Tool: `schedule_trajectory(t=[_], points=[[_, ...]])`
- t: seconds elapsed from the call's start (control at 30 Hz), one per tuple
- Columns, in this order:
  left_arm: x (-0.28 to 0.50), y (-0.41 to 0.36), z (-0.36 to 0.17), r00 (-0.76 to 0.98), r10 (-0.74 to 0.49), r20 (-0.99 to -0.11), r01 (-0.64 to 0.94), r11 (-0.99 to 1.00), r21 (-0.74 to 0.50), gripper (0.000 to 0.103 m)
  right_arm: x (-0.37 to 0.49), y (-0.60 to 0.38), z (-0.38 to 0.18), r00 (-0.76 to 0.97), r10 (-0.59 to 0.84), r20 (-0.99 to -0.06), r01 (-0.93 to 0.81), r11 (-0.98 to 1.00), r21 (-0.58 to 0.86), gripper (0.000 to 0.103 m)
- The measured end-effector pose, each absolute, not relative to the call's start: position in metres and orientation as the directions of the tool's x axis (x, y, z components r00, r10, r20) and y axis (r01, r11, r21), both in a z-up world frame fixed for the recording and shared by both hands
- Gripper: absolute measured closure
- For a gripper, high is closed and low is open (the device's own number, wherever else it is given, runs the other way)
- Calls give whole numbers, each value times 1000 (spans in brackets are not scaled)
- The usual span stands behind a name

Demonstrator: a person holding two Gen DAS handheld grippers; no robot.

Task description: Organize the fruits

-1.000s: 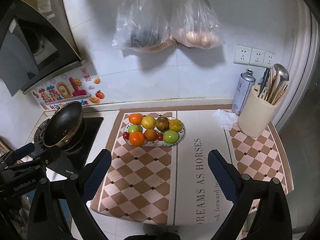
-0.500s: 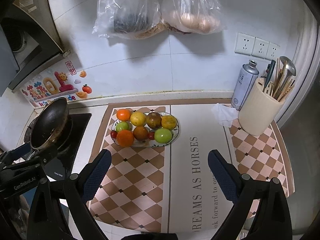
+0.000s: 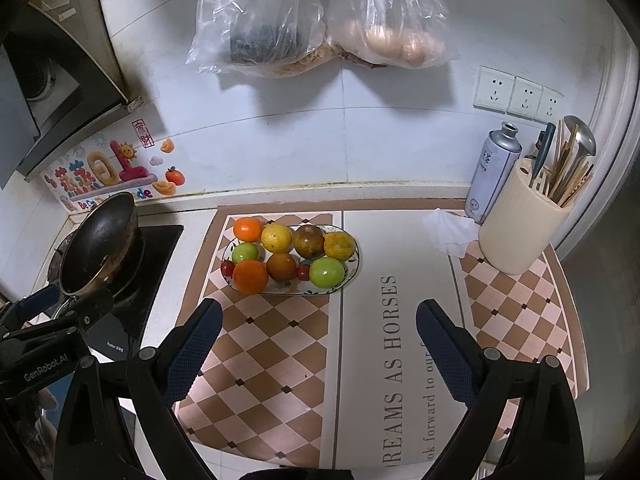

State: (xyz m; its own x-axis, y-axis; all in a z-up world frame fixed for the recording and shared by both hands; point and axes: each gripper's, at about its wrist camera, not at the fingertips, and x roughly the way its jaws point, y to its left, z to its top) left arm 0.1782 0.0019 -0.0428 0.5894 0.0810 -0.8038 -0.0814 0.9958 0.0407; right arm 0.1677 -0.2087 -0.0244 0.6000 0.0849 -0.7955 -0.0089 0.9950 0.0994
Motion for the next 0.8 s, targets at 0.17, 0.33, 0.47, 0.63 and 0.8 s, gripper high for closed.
schedule_trajectory(t=[0.17, 0.33, 0.47, 0.63, 0.8], points=[[178, 2, -43, 589, 80, -804, -80, 996, 40, 6, 166, -206, -23, 603, 92, -793, -18, 995, 102, 3], [175, 0, -40, 593, 77, -801, -77, 996, 38, 6, 164, -205, -22, 603, 96, -792, -21, 994, 104, 3], [169, -5, -35, 599, 73, -797, -69, 997, 39, 6, 162, -204, -21, 603, 96, -792, -25, 994, 102, 3], [162, -10, -34, 607, 64, -792, -51, 998, 41, 6, 157, -204, -20, 602, 97, -793, -25, 994, 102, 3], [159, -11, -33, 613, 55, -788, -47, 998, 33, 6, 152, -205, -20, 603, 96, -792, -24, 994, 102, 3]])
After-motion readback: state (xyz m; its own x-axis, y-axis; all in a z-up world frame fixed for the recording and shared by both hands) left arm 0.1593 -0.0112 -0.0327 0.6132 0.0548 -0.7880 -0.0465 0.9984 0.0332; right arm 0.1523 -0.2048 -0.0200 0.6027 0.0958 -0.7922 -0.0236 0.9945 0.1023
